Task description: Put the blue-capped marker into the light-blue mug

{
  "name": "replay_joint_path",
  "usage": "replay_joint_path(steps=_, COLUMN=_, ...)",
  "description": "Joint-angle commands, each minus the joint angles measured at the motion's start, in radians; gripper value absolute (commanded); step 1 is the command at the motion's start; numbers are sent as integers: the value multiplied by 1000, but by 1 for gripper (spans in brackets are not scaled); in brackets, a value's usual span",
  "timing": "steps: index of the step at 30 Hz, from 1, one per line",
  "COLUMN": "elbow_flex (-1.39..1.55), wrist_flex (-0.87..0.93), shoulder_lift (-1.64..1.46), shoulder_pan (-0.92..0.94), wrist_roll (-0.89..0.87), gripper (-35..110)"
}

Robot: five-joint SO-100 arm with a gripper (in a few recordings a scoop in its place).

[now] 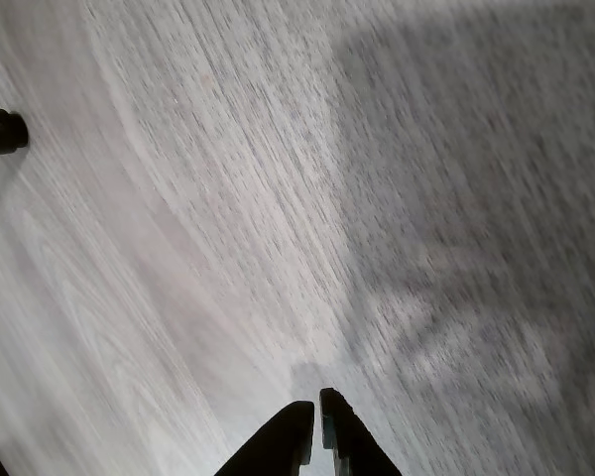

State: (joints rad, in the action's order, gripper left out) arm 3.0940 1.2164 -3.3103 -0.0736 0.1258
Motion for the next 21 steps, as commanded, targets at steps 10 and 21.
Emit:
replay_joint_path(steps=10, elbow_flex=5, wrist_flex=17, shoulder_lift=-28, shoulder_pan=-25, wrist_roll=41, gripper=0)
replay_joint_path(steps=21, elbow_flex=5, wrist_flex=18, shoulder_lift=-28, shoulder_pan=-127, wrist_roll=94, gripper=0)
